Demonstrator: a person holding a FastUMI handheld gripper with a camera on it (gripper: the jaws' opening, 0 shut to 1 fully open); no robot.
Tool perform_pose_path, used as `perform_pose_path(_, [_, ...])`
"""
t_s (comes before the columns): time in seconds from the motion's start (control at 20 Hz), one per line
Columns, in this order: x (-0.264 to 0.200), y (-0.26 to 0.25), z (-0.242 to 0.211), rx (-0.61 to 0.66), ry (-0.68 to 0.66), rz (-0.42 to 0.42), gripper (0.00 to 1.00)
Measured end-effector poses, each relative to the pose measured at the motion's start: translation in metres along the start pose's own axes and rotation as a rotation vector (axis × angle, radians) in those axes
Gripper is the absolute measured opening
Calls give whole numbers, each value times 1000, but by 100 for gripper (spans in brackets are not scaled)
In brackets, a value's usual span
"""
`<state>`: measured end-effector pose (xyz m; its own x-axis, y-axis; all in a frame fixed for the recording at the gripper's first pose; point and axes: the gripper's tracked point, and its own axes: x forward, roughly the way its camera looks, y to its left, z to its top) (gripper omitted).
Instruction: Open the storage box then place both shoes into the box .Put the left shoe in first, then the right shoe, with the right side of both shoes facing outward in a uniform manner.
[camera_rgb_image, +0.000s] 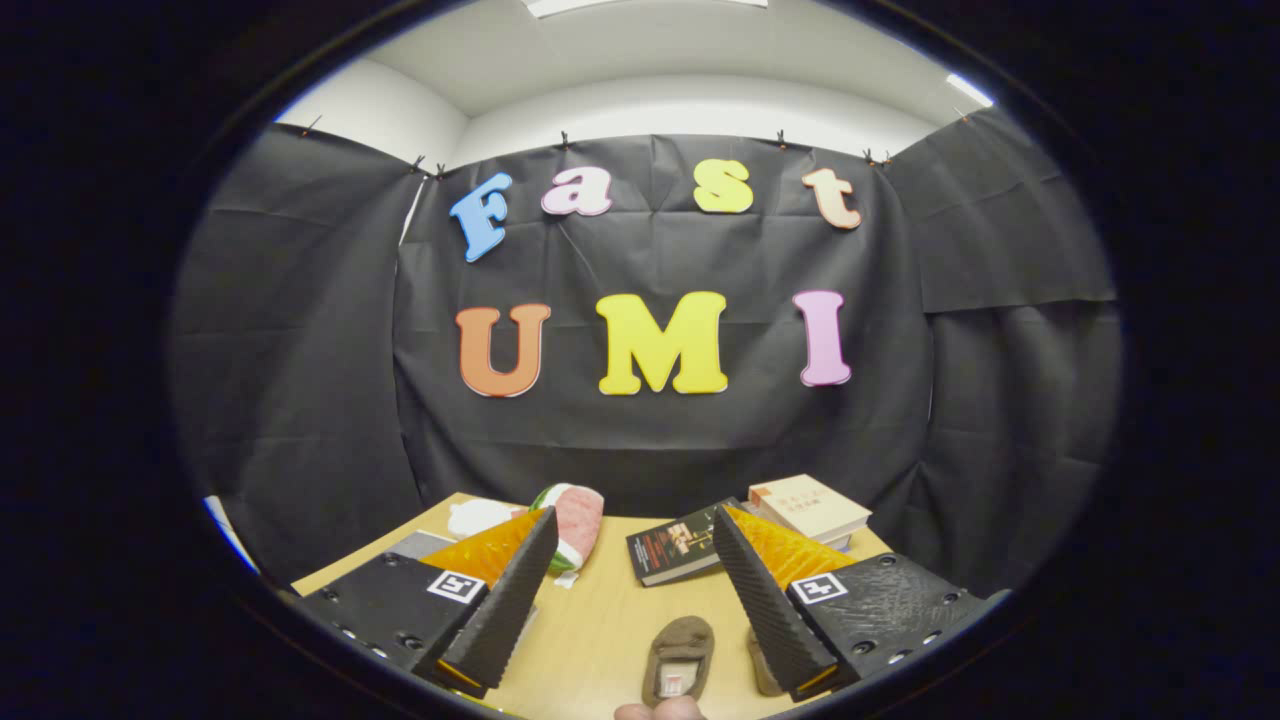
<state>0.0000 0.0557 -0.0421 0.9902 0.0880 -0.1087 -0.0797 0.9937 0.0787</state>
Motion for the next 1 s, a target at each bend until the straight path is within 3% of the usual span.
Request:
perform_pose_path(0.35, [21,56,-77,74,164,125,96])
perform_pose_path(1.0, [66,159,-217,370,494,319,95])
